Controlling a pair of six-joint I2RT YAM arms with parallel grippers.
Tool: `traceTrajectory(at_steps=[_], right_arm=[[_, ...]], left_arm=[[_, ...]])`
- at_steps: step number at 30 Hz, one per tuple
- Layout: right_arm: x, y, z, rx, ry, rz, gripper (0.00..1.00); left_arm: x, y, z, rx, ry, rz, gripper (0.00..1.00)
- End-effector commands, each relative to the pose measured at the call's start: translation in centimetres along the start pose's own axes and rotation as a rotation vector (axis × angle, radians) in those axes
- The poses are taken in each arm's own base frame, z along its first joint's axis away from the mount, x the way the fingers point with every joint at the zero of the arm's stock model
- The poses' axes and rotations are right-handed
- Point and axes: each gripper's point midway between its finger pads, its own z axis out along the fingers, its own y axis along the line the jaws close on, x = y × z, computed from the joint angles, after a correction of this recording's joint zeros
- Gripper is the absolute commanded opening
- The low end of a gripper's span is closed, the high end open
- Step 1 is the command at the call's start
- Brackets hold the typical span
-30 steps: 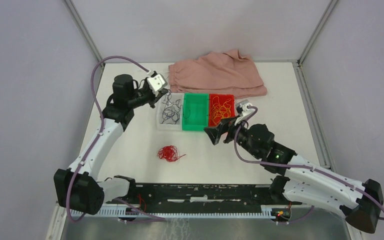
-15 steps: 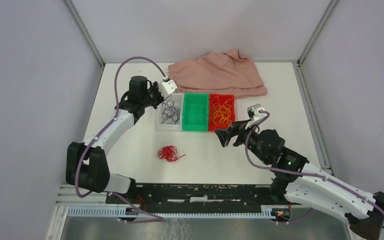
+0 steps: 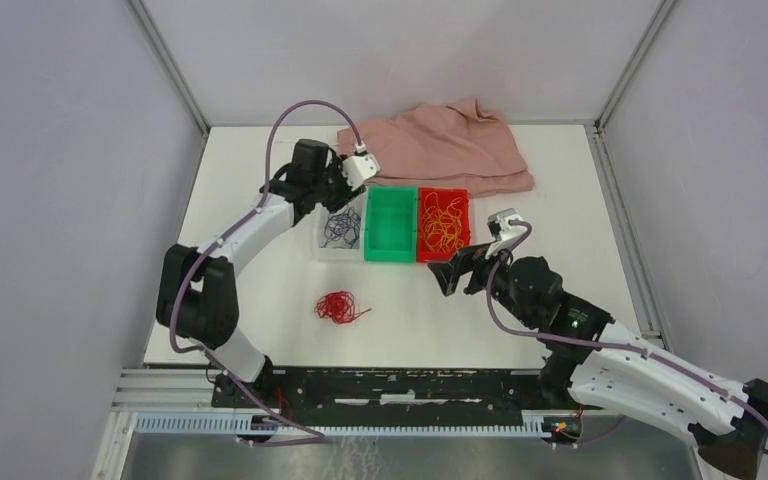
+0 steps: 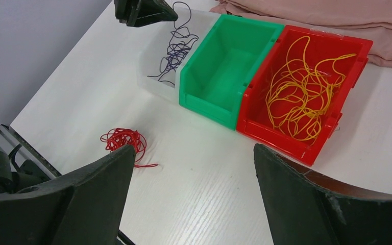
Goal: Untangle the cables
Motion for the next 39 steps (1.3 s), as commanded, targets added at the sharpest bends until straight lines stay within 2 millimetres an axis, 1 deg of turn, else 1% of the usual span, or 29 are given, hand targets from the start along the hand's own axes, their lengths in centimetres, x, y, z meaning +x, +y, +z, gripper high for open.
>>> traceTrajectory(at_steps=[1, 4, 6, 8, 9, 11, 13, 14, 16, 17, 18, 20, 22, 23, 24, 26, 28, 31, 34, 37, 39], right_arm=[[-3.2, 0.9, -0.1, -0.005, -0.064, 0.016, 0.92], [-3.4, 1.3, 0.1, -0.009, -0.053, 0.013, 0.91], [-3.5, 1.5, 0.2, -0.016, -0.043, 0.009, 0.9], [-3.6, 2.3, 0.4, -0.049, -0.031, 0.0, 0.9], [-3.5, 2.8, 0.6, -0.071, -0.024, -0.005, 0.9], [-2.9, 4.1, 1.3, -0.127, 0.014, -0.015, 0.9], [-1.8, 5.4, 2.4, -0.176, 0.07, -0.017, 0.9], [-1.2, 6.2, 3.1, -0.206, 0.1, -0.015, 0.89], [1.1, 7.7, 4.8, -0.253, 0.175, -0.007, 0.86], [2.4, 8.5, 5.7, -0.279, 0.211, -0.008, 0.85], [3.5, 9.3, 6.4, -0.302, 0.246, -0.005, 0.85], [6.2, 11.3, 7.9, -0.372, 0.328, -0.006, 0.83], [9.3, 12.6, 9.5, -0.423, 0.424, 0.015, 0.83], [10.8, 12.8, 10.3, -0.431, 0.467, 0.022, 0.82], [12.4, 12.5, 11.1, -0.415, 0.512, 0.026, 0.8], [14.7, 11.8, 12.0, -0.399, 0.562, 0.031, 0.77], [16.2, 11.2, 12.1, -0.391, 0.589, 0.028, 0.76], [18.3, 11.0, 12.0, -0.412, 0.653, 0.022, 0.76], [19.9, 11.0, 12.2, -0.432, 0.71, 0.04, 0.75], [21.0, 10.8, 12.5, -0.429, 0.727, 0.05, 0.72], [21.3, 10.7, 12.8, -0.427, 0.729, 0.052, 0.7]], left_arm=[[0.8, 2.0, -1.1, -0.028, 0.062, -0.09, 0.56], [1.1, 2.8, -2.0, -0.066, 0.061, -0.063, 0.65], [0.1, 3.8, -3.0, -0.088, 0.024, -0.08, 0.74], [-1.0, 4.8, -4.6, -0.098, -0.013, -0.115, 0.88], [-1.3, 5.0, -5.4, -0.088, -0.02, -0.128, 0.91], [-1.9, 4.7, -7.3, -0.039, -0.026, -0.137, 0.95], [-1.8, 4.0, -9.2, -0.001, -0.025, -0.163, 0.97], [-1.5, 3.3, -10.2, 0.022, -0.03, -0.18, 0.97], [-0.9, 1.5, -12.3, 0.069, -0.053, -0.21, 0.99], [-0.7, 1.0, -13.4, 0.077, -0.068, -0.215, 1.0], [0.1, 0.0, -14.1, 0.098, -0.069, -0.226, 1.0], [1.0, -1.7, -15.6, 0.137, -0.076, -0.23, 1.0], [1.9, -3.2, -16.4, 0.167, -0.068, -0.23, 1.0], [2.3, -4.1, -16.7, 0.187, -0.058, -0.233, 1.0], [2.5, -4.7, -16.9, 0.199, -0.056, -0.23, 0.99], [2.7, -5.5, -17.2, 0.217, -0.054, -0.232, 1.0], [2.7, -6.0, -17.4, 0.231, -0.056, -0.234, 1.0], [2.5, -6.2, -17.5, 0.24, -0.065, -0.235, 1.0], [2.2, -6.1, -17.6, 0.243, -0.076, -0.24, 0.99], [1.9, -5.9, -17.7, 0.238, -0.081, -0.244, 0.98], [1.9, -6.0, -17.8, 0.238, -0.083, -0.241, 0.98]])
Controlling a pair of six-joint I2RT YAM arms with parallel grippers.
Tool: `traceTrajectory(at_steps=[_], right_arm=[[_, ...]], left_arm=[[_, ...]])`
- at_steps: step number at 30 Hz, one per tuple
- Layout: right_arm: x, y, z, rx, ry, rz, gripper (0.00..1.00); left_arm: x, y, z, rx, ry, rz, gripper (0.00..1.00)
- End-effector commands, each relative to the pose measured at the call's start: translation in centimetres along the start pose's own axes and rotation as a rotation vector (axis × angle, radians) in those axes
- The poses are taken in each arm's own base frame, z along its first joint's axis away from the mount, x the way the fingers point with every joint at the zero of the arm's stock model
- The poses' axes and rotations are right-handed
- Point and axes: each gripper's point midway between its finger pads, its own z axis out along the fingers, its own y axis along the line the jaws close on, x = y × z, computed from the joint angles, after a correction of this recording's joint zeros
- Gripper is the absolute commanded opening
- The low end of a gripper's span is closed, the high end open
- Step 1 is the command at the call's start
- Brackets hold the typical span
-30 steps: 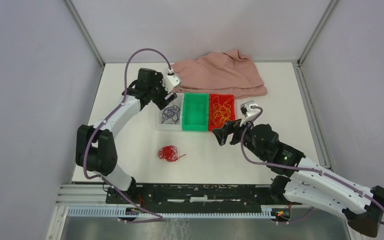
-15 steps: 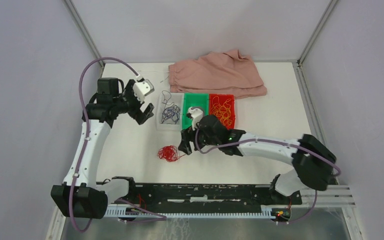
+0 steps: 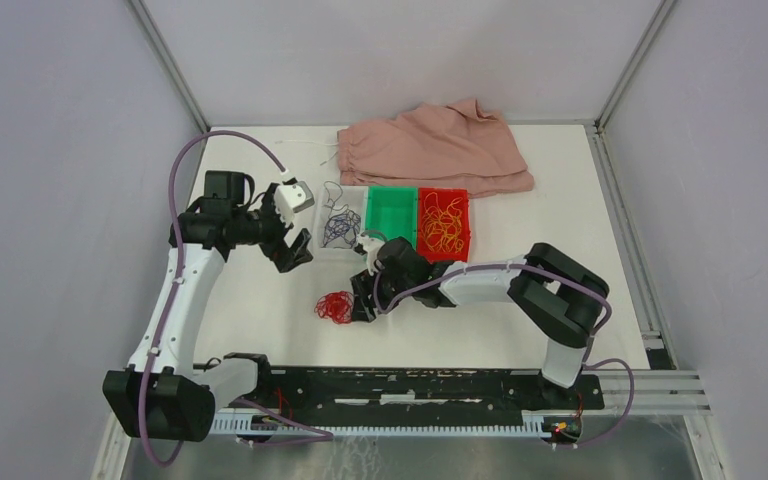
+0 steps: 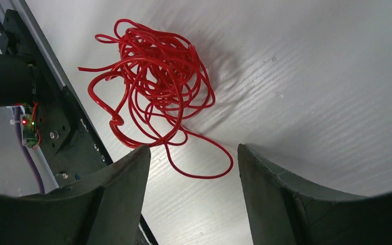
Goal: Untangle the cables
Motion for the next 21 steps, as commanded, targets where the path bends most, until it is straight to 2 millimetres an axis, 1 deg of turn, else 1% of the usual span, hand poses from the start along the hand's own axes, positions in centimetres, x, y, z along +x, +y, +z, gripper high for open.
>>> traceTrajectory(at_steps=[1, 6, 8, 10, 12, 14, 15, 18, 21], right_arm=[[-2.1, 1.3, 0.9, -0.066, -0.046, -0.014, 0.69], [-2.6, 1.0, 1.4, -0.048, -0.04, -0.033, 0.59], [-2.6, 1.0, 1.3, -0.044, -0.037, -0.042, 0.54], [-2.7, 1.1, 1.0, -0.042, -0.036, -0.05, 0.45], [-2.8, 1.3, 0.6, -0.041, -0.033, -0.059, 0.35], [-2.9, 1.7, -0.1, -0.049, -0.037, -0.069, 0.29], [-2.8, 1.7, -0.3, -0.047, -0.036, -0.07, 0.24], [-3.2, 2.1, -1.5, -0.042, -0.057, -0.074, 0.02], [-4.1, 3.2, -3.1, -0.057, -0.09, -0.076, 0.0]], left_arm=[[-1.5, -0.3, -0.7, 0.008, -0.056, 0.051, 0.98], [-1.2, -0.6, -0.6, 0.015, -0.056, 0.046, 0.97], [-1.3, -0.7, -0.6, 0.016, -0.059, 0.048, 0.97], [-1.4, -0.7, -0.7, 0.017, -0.063, 0.053, 0.97], [-1.6, -0.7, -0.7, 0.02, -0.067, 0.052, 0.96], [-1.8, -0.7, -0.7, 0.023, -0.075, 0.052, 0.96], [-2.0, -0.7, -0.8, 0.026, -0.079, 0.052, 0.96], [-2.5, -0.7, -0.9, 0.026, -0.092, 0.057, 0.96], [-3.0, -0.8, -1.3, 0.024, -0.109, 0.069, 0.96]])
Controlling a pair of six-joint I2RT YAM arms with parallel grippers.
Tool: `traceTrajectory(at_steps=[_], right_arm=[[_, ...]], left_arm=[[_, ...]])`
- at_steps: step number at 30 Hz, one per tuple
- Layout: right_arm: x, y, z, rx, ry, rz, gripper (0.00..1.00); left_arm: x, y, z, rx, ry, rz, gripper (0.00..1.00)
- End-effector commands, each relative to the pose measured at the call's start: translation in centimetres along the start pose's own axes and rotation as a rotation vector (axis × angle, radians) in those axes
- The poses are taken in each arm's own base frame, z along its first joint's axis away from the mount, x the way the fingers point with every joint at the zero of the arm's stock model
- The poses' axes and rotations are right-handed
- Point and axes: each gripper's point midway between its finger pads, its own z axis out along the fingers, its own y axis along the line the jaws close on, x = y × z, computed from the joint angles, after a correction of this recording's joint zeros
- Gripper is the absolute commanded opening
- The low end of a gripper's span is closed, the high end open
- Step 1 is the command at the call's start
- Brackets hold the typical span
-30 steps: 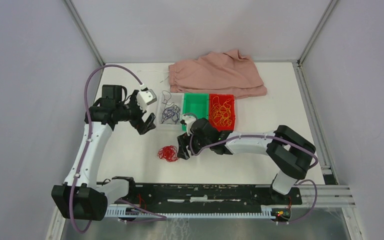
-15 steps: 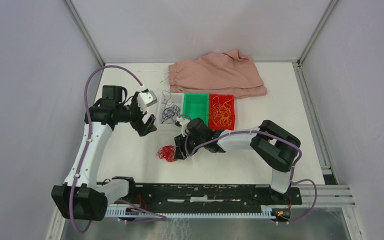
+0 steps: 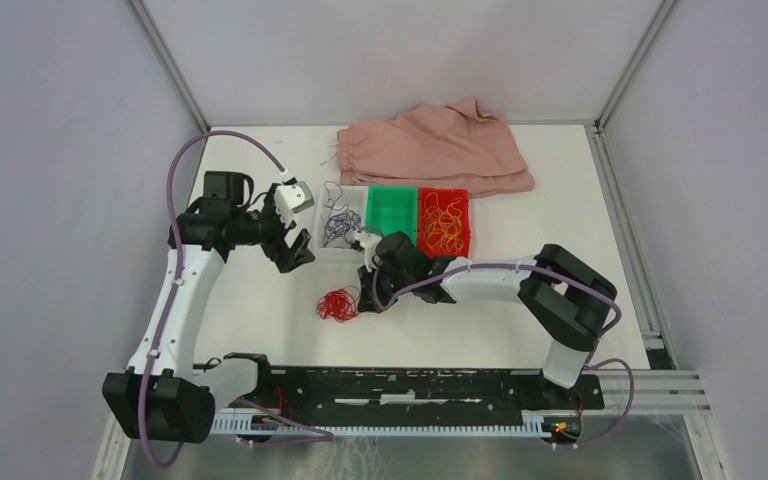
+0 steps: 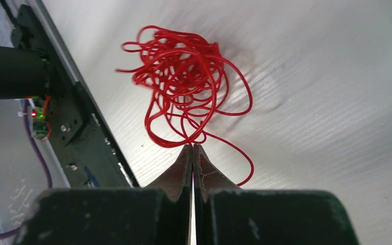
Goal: Untangle the cables
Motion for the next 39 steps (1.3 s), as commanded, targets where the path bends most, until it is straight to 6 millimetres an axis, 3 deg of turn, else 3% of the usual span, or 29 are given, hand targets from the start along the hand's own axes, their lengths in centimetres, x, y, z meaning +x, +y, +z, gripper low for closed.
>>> traceTrajectory(at_steps=[1, 4, 14, 18, 24, 28, 29, 32, 33, 35, 39], right_arm=[[-3.7, 2.8, -3.5, -0.049, -0.121, -0.041, 0.0], [-5.4, 4.4, -5.7, -0.072, -0.172, -0.061, 0.0], [-12.5, 10.5, -13.1, -0.166, -0.38, -0.113, 0.0], [-14.7, 12.8, -14.7, -0.232, -0.43, -0.111, 0.0], [-16.1, 14.7, -15.6, -0.303, -0.46, -0.103, 0.0], [-15.1, 13.2, -14.8, -0.242, -0.434, -0.106, 0.02], [-14.6, 12.0, -14.5, -0.192, -0.428, -0.105, 0.1], [-12.1, 8.0, -13.3, -0.053, -0.365, -0.079, 0.52], [-11.3, 6.8, -12.9, -0.026, -0.351, -0.052, 0.6], [-10.1, 4.4, -12.3, 0.031, -0.324, 0.036, 0.7], [-7.8, 1.2, -10.6, 0.117, -0.267, 0.154, 0.75]], left_arm=[[-2.7, -0.2, -1.2, -0.003, -0.083, 0.073, 0.96], [-3.2, -0.9, -1.6, 0.016, -0.113, 0.109, 0.95], [-5.0, -6.3, -2.8, 0.13, -0.216, 0.328, 0.95], [-5.3, -8.2, -2.7, 0.165, -0.245, 0.407, 0.93], [-6.0, -9.2, -2.5, 0.12, -0.297, 0.546, 0.9], [-3.8, -9.5, -1.4, 0.142, -0.228, 0.608, 0.88], [-3.3, -9.3, -1.1, 0.137, -0.21, 0.608, 0.87], [-2.4, -9.1, -0.7, 0.137, -0.182, 0.618, 0.87], [-2.2, -9.1, -0.6, 0.137, -0.182, 0.631, 0.87], [-1.9, -9.1, -0.4, 0.137, -0.178, 0.655, 0.87], [-2.1, -8.7, -0.3, 0.128, -0.172, 0.667, 0.88]])
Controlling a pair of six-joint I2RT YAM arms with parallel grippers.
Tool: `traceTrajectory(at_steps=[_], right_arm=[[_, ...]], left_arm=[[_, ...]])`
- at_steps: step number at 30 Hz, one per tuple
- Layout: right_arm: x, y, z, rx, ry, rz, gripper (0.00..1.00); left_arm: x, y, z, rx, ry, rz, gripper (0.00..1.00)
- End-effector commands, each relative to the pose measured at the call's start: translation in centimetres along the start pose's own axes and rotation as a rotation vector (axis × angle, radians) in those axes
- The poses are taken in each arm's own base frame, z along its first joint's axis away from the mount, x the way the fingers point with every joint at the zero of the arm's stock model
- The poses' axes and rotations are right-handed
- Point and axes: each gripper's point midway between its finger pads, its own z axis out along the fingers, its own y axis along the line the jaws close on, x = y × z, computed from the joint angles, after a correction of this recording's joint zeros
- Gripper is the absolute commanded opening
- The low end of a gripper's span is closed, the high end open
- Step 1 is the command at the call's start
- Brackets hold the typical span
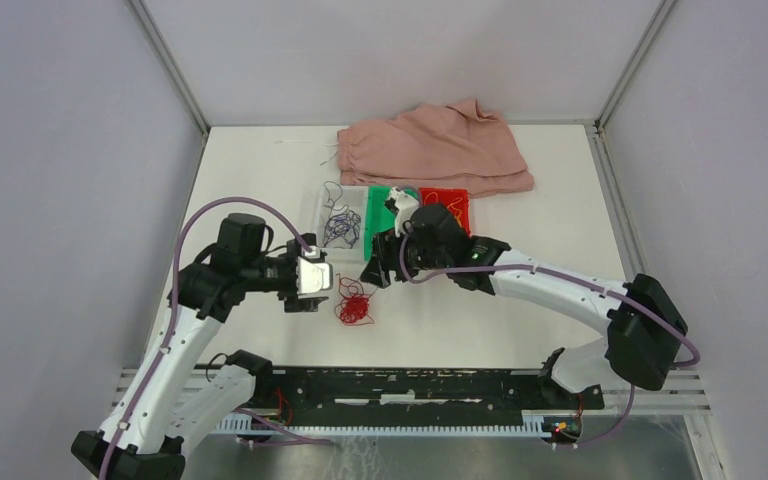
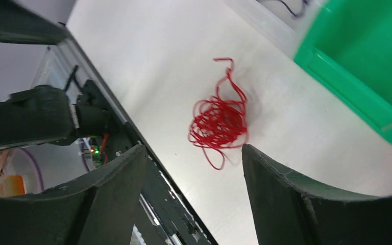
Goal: Untangle the cables
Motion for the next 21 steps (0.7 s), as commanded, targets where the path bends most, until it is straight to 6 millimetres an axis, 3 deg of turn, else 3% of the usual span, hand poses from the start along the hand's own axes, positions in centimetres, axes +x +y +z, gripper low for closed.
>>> traceTrajectory(at_steps=[1, 5, 8, 12, 15, 17, 19, 21], right_arm=[[1.8, -3.3, 0.8, 0.114, 0.02, 0.112, 0.76], [3.8, -3.4, 2.6, 0.062, 0.058, 0.204, 0.74], [4.1, -2.7, 4.0, 0.002, 0.064, 0.271, 0.69], [4.5, -3.4, 5.2, 0.007, 0.059, 0.293, 0.6], [3.7, -2.8, 5.4, -0.029, 0.02, 0.298, 0.44], [2.7, -2.0, 5.1, -0.065, -0.012, 0.291, 0.28], [1.4, -0.8, 4.4, -0.113, -0.047, 0.268, 0.11], [0.3, 0.5, 3.5, -0.157, -0.073, 0.233, 0.01]], left_arm=[[-0.6, 1.3, -0.2, -0.032, -0.005, 0.107, 0.89], [-0.7, 1.6, -0.2, -0.043, -0.008, 0.118, 0.9], [-0.7, 1.6, -0.2, -0.045, -0.007, 0.122, 0.92], [-0.7, 1.6, -0.4, -0.052, -0.005, 0.126, 0.92], [-0.8, 1.6, -0.4, -0.055, -0.006, 0.127, 0.92], [-0.8, 1.6, -0.5, -0.055, -0.007, 0.126, 0.92], [-0.8, 1.5, -0.4, -0.054, -0.014, 0.117, 0.92], [-1.1, 1.6, -0.3, -0.062, -0.028, 0.098, 0.92]])
